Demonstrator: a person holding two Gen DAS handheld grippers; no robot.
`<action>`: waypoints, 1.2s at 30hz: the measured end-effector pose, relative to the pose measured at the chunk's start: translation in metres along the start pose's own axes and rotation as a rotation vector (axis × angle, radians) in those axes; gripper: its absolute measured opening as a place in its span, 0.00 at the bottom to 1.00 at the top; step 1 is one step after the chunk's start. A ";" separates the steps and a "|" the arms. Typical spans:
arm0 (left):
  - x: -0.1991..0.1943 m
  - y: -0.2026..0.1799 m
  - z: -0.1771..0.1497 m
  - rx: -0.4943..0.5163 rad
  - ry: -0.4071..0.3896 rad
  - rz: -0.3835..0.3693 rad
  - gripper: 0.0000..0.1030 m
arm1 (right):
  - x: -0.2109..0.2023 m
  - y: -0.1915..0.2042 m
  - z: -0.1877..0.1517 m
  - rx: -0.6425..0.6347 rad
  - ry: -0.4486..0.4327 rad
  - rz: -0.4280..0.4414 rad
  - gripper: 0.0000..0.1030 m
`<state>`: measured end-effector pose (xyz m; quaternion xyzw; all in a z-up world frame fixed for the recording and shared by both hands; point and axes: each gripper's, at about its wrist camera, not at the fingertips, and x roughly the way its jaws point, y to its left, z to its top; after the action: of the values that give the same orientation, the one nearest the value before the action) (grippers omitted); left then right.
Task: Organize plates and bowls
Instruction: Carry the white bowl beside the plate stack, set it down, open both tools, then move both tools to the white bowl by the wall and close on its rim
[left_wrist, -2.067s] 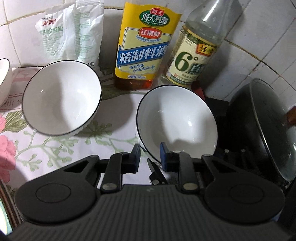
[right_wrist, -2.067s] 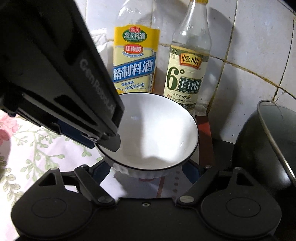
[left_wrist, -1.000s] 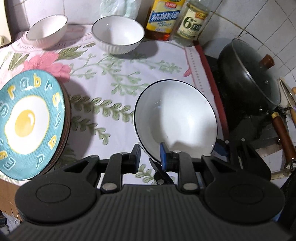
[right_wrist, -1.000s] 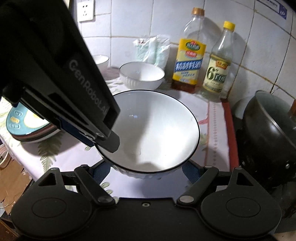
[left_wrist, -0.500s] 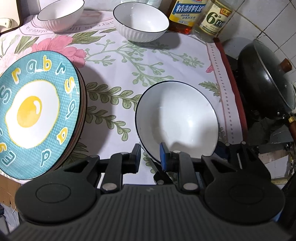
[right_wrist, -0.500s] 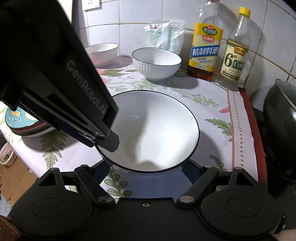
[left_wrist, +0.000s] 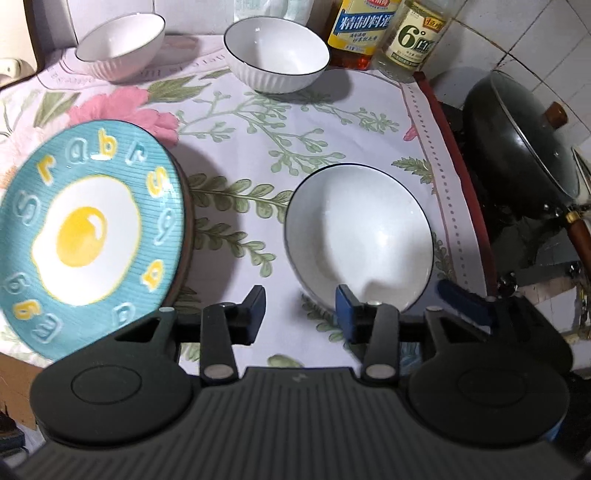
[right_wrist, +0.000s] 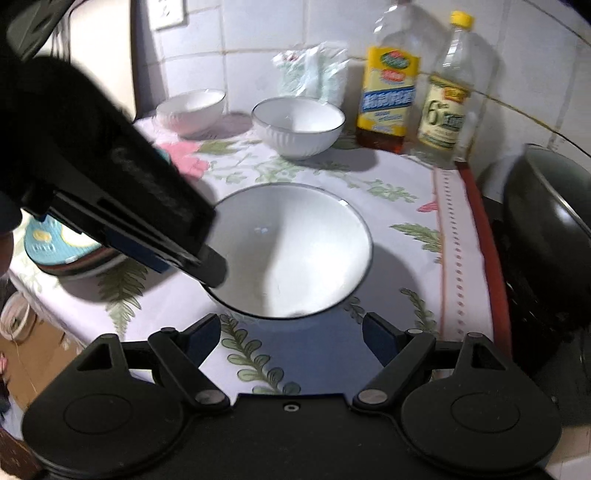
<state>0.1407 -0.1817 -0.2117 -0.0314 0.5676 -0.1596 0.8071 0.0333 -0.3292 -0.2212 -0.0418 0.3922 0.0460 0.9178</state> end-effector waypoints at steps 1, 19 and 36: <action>-0.005 0.001 -0.001 0.004 0.002 -0.002 0.39 | -0.006 -0.001 0.000 0.011 -0.007 -0.002 0.84; -0.093 0.025 0.015 0.042 -0.031 -0.021 0.50 | -0.078 -0.008 0.067 -0.080 -0.101 -0.033 0.84; -0.086 0.034 0.096 -0.127 -0.230 -0.029 0.53 | -0.032 -0.049 0.163 -0.129 -0.095 0.114 0.84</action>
<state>0.2113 -0.1368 -0.1073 -0.1090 0.4799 -0.1303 0.8607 0.1337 -0.3615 -0.0832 -0.0762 0.3462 0.1253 0.9266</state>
